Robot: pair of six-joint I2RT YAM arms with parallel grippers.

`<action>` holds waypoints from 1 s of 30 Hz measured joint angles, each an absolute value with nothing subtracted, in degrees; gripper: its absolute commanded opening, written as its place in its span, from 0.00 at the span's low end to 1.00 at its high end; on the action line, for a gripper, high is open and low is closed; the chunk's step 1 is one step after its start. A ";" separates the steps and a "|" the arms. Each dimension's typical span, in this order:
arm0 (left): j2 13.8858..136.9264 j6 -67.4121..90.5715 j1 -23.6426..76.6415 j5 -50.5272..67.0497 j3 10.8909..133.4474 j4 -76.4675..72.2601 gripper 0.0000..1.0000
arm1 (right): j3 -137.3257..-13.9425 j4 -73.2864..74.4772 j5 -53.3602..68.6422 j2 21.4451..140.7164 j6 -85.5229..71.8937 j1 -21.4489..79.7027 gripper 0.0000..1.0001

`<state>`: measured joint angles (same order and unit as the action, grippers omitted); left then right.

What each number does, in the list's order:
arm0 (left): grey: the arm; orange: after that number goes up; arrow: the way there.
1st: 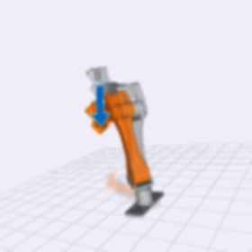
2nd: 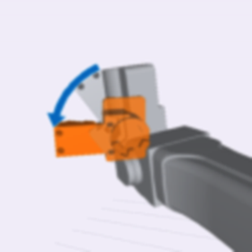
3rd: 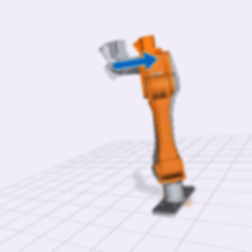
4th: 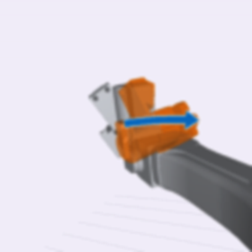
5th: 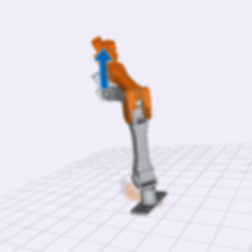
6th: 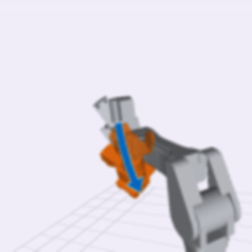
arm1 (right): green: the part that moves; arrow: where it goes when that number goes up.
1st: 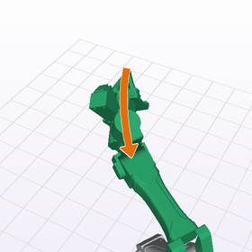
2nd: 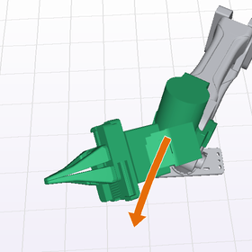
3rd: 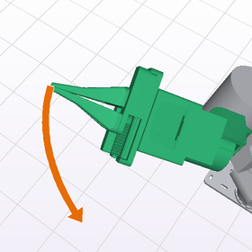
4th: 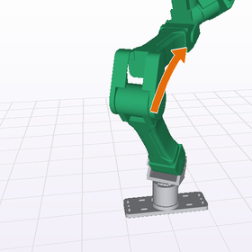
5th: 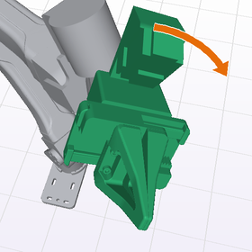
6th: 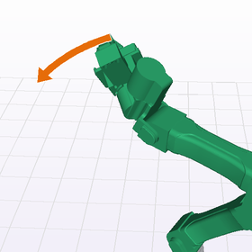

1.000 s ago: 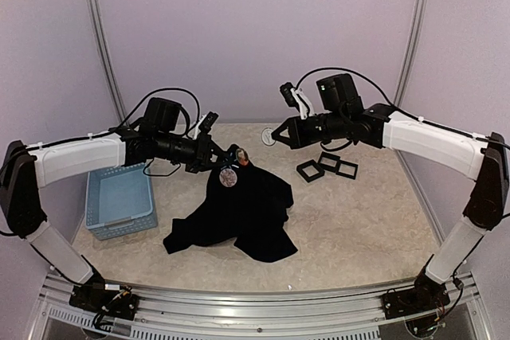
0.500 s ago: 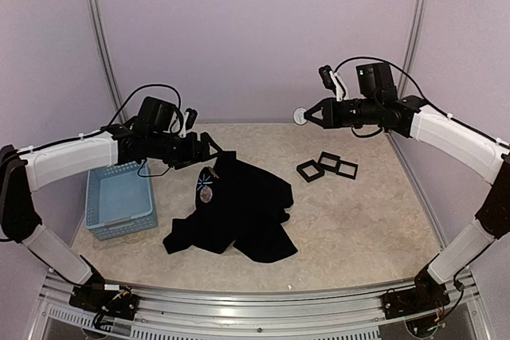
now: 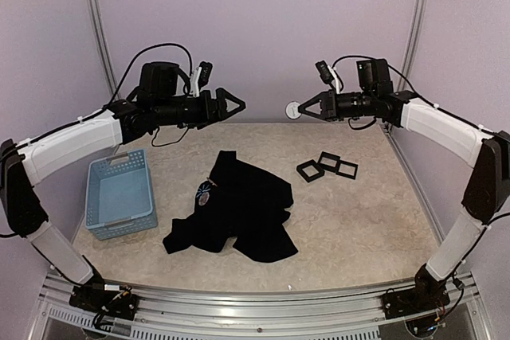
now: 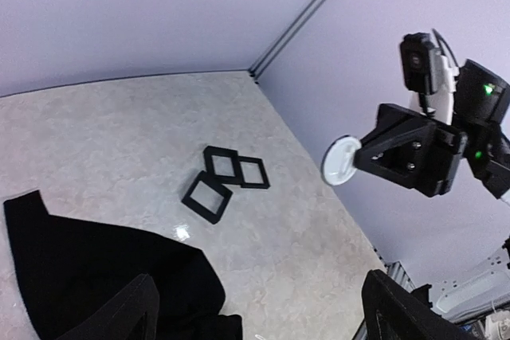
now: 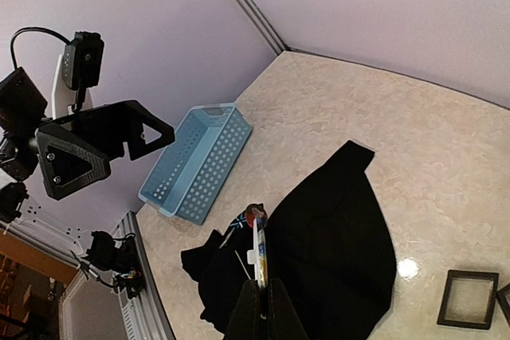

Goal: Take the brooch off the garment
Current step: Pass from the right arm to the left

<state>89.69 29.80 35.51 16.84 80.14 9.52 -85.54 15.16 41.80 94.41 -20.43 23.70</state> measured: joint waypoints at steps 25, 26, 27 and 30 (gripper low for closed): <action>99.81 42.92 42.06 38.37 81.38 -6.07 0.36 | -83.09 10.35 69.52 96.71 -26.57 25.47 0.00; 99.81 43.07 42.33 38.37 81.38 -6.09 0.33 | -83.09 10.33 69.76 96.71 -26.65 25.67 0.00; 99.81 43.18 42.54 38.33 81.36 -6.11 0.31 | -83.09 10.28 70.02 96.71 -26.70 25.80 0.00; 99.79 43.29 42.83 38.00 81.34 -6.42 0.27 | -83.11 9.96 70.72 96.71 -26.85 26.35 0.00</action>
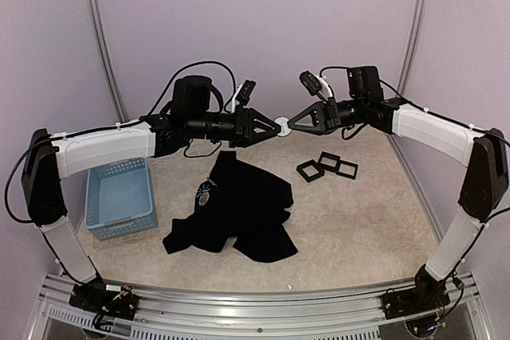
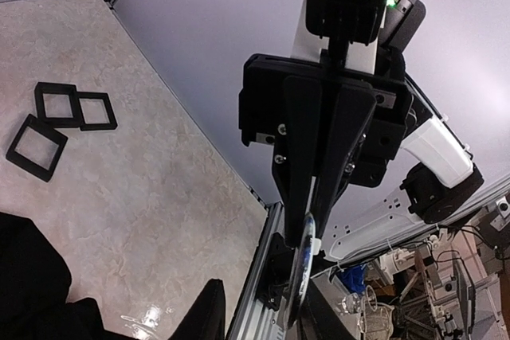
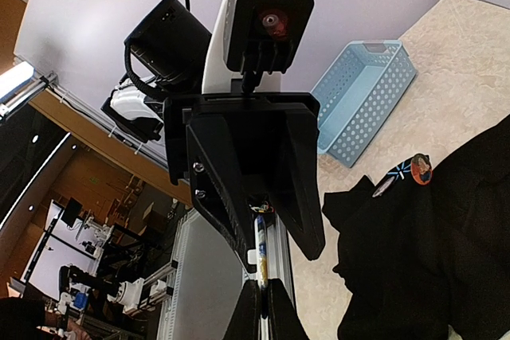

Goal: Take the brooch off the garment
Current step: Pass from the right arm to the left

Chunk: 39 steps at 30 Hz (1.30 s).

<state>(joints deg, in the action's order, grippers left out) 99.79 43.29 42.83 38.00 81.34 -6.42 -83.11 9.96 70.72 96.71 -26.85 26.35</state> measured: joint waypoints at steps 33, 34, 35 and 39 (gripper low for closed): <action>96.99 44.18 43.09 34.28 78.61 -9.96 0.00 | -86.78 16.51 65.84 96.68 -20.71 26.89 0.53; 96.77 44.56 43.09 33.54 78.52 -10.02 0.00 | -86.76 16.36 65.19 96.60 -21.30 26.89 0.58; 96.55 44.86 43.09 32.86 78.32 -10.22 0.00 | -86.52 15.70 64.18 96.31 -21.45 26.89 0.62; 94.61 47.31 43.09 30.37 75.75 -13.23 0.00 | -84.33 12.49 59.81 93.38 -22.52 26.92 0.68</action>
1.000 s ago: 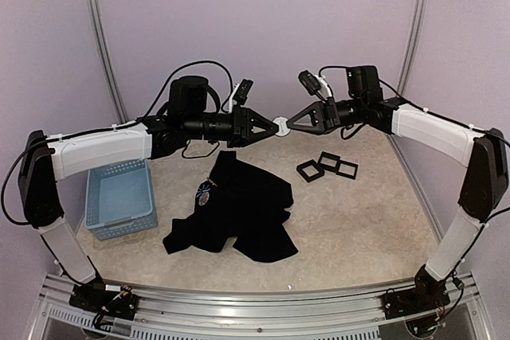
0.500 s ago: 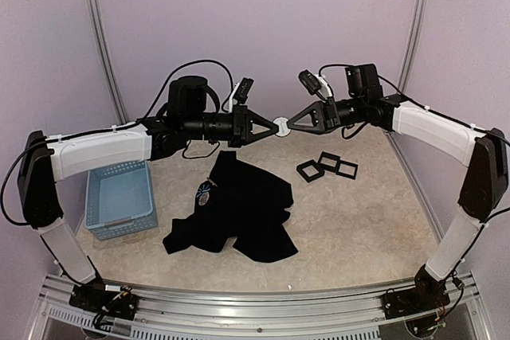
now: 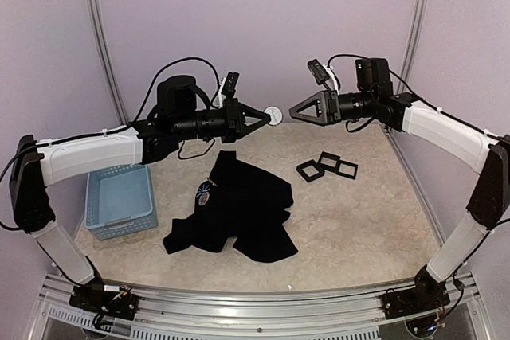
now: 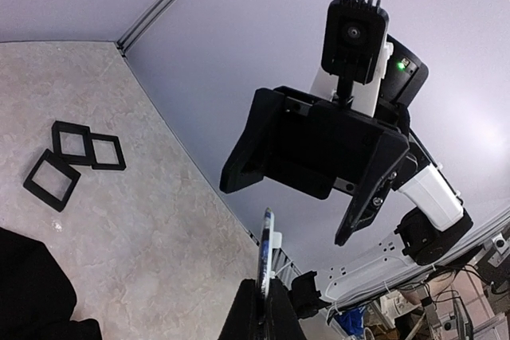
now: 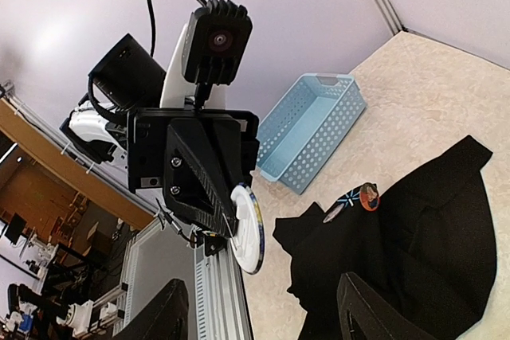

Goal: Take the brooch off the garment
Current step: Pass from the right arm to the left, then close the brooch at the center of the board.

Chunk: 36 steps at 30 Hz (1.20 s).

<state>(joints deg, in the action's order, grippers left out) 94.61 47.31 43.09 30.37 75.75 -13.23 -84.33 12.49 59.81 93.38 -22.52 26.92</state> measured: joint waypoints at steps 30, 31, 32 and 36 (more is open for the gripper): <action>94.43 51.22 43.09 31.09 74.87 -19.66 0.00 | -81.84 7.79 51.70 91.77 -21.93 30.98 0.51; 94.61 51.24 43.09 31.27 75.07 -19.66 0.00 | -81.91 7.84 51.68 91.83 -21.93 31.03 0.50; 94.83 51.24 43.09 31.35 75.33 -19.66 0.00 | -81.93 7.84 51.64 91.88 -21.93 31.09 0.49; 95.18 51.24 43.09 31.59 75.66 -19.66 0.00 | -82.24 7.92 51.55 91.96 -21.91 31.18 0.45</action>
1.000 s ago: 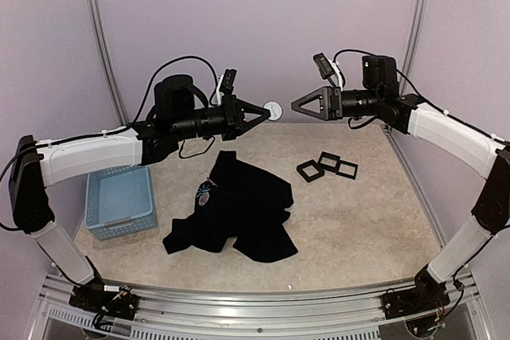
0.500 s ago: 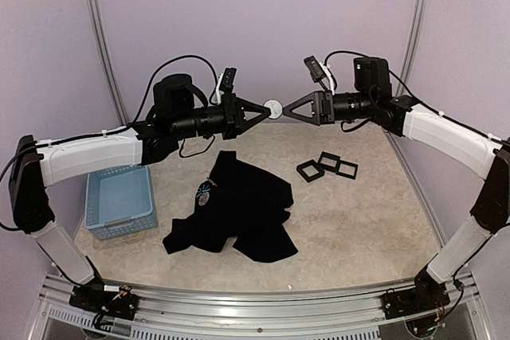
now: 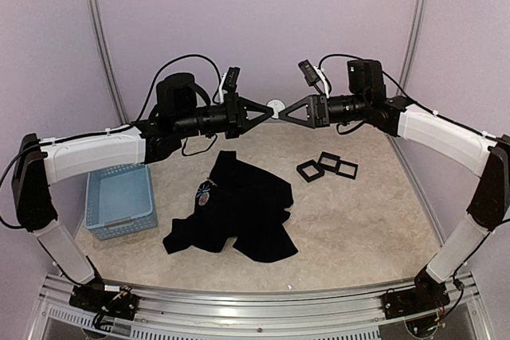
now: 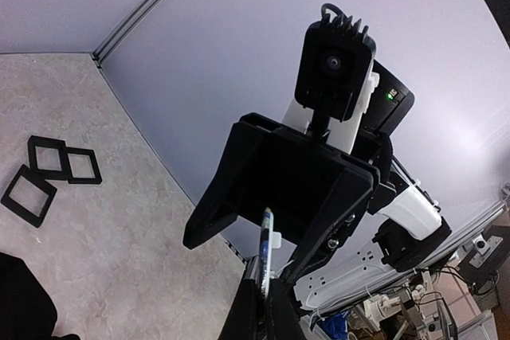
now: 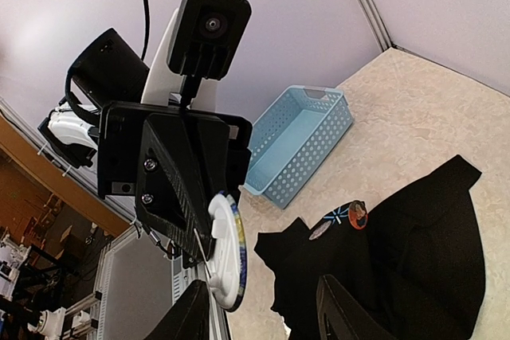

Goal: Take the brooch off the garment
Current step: Close the brooch at the center of the board.

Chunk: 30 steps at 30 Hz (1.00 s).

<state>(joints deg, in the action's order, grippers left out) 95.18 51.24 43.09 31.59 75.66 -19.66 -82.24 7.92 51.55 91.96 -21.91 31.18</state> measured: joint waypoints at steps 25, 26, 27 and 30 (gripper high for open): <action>96.97 51.22 42.72 32.75 78.41 -18.57 0.00 | -82.76 4.62 50.54 91.98 -26.24 31.40 0.19; 96.97 51.22 42.72 32.75 78.41 -18.57 0.00 | -82.76 4.45 50.57 91.98 -26.55 31.40 0.18; 96.97 51.22 42.72 32.77 78.41 -18.55 0.00 | -82.76 4.34 50.57 91.98 -26.74 31.40 0.17; 96.99 51.18 42.70 32.75 78.43 -18.44 0.00 | -82.76 4.10 50.74 92.07 -27.33 31.40 0.15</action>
